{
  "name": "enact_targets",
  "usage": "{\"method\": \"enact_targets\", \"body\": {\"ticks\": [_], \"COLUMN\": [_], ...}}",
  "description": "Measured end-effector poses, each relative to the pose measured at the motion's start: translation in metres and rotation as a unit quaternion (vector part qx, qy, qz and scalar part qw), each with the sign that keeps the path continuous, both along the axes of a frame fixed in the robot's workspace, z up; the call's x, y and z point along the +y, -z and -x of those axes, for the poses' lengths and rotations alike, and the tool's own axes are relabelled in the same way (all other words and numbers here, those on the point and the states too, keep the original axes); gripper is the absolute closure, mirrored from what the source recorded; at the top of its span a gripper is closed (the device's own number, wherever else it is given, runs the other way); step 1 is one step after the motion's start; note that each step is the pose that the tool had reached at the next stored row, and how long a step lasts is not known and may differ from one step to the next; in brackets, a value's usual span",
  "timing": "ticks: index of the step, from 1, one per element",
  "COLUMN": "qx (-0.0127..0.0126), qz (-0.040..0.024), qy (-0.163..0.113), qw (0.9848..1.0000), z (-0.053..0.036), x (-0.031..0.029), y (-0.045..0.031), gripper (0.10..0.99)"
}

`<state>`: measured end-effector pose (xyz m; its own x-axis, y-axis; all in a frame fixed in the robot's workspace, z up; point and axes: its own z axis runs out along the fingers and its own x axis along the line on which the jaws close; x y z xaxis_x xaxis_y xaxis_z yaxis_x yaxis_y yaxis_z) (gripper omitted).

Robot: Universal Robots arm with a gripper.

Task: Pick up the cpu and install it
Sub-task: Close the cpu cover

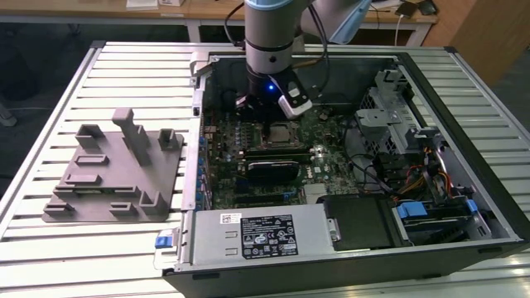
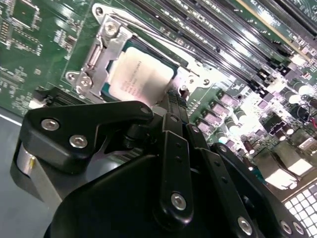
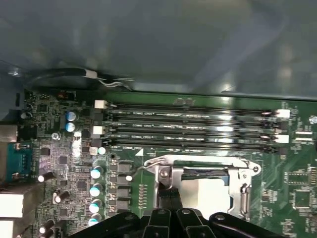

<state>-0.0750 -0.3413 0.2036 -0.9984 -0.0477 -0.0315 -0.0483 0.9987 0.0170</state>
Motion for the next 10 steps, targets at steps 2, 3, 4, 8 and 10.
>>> {"method": "enact_targets", "body": {"ticks": [2,3,4,8,10], "qx": [0.0000,0.0000,0.0001,0.0001,0.0001], "qz": [0.0000,0.0000,0.0001,0.0002,0.0001], "qy": [0.000,0.000,0.000,0.000,0.000], "qw": [1.0000,1.0000,1.0000,1.0000,1.0000], "z": [0.0019,0.0025,0.0028,0.0028,0.0026], "x": [0.0000,0.0000,-0.0001,-0.0002,-0.0001], "y": [0.0013,0.0020,0.0026,0.0039,0.0040], "gripper": [0.980,0.980,0.980,0.980,0.980]}}
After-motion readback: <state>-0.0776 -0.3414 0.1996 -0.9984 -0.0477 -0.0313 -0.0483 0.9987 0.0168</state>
